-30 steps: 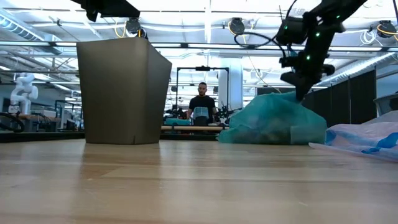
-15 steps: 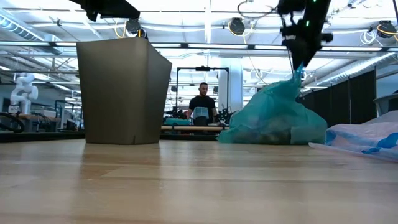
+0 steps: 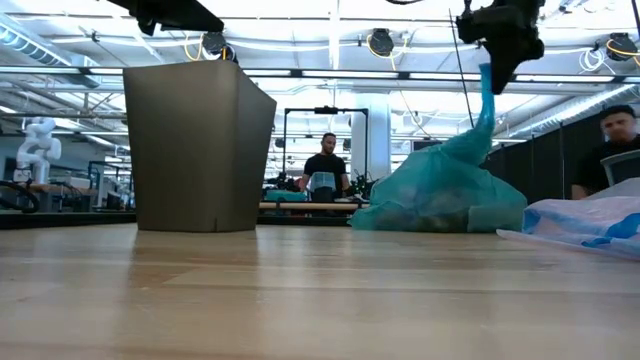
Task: Place trash/remove bag and relplace
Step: Put the pink trash bag into the trash bin
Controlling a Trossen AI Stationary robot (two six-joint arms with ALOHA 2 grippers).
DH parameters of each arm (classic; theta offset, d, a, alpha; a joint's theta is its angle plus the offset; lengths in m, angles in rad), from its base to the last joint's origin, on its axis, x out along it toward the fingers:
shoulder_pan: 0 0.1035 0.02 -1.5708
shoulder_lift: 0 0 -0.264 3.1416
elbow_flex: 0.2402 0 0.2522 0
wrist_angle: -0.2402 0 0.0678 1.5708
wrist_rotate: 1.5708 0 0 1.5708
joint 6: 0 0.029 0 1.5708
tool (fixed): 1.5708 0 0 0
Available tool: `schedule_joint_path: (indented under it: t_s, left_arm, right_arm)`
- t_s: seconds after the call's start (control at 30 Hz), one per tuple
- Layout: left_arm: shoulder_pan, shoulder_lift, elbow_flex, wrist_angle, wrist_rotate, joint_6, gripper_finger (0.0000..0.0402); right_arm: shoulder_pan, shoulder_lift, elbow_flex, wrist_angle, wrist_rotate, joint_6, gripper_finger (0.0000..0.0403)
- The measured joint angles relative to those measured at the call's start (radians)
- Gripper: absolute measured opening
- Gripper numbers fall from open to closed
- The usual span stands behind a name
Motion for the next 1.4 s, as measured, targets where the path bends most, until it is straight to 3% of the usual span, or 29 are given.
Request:
schedule_joint_path:
  t_s: [0.07,0.4,0.53,0.67,0.87,1.13,1.23,1.4]
  left_arm:
    - [0.0,0.0,0.0,-0.005,-0.001,-0.016,0.0004]
    - [0.0,0.0,0.0,-0.027,-0.003,-0.021,0.0002]
    - [0.0,0.0,0.0,-0.027,-0.003,-0.021,0.0002]
    - [0.0,0.0,0.0,-0.027,-0.003,-0.021,0.0002]
    - [0.0,0.0,0.0,-0.029,-0.003,-0.021,0.0002]
    - [0.0,0.0,0.0,-0.029,-0.003,-0.021,0.0002]
    - [0.0,0.0,0.0,-0.029,-0.003,-0.021,0.0002]
    - [0.0,0.0,0.0,-0.03,-0.003,-0.021,0.0002]
  right_arm:
    - [0.085,-0.006,-0.047,-0.009,0.0,0.051,0.0013]
    - [0.506,-0.071,-0.252,-0.026,-0.06,0.539,0.0001]
    - [0.659,-0.074,-0.336,0.029,-0.034,0.856,0.0008]
    - [0.766,-0.046,-0.432,0.126,-0.026,1.068,0.0042]
    - [0.823,0.01,-0.537,0.205,0.05,1.237,0.0141]
    - [0.822,0.109,-0.572,0.308,0.175,1.24,0.0274]
    - [0.813,0.171,-0.572,0.317,0.21,1.252,0.0293]
    - [0.779,0.291,-0.572,0.344,0.205,1.25,0.029]
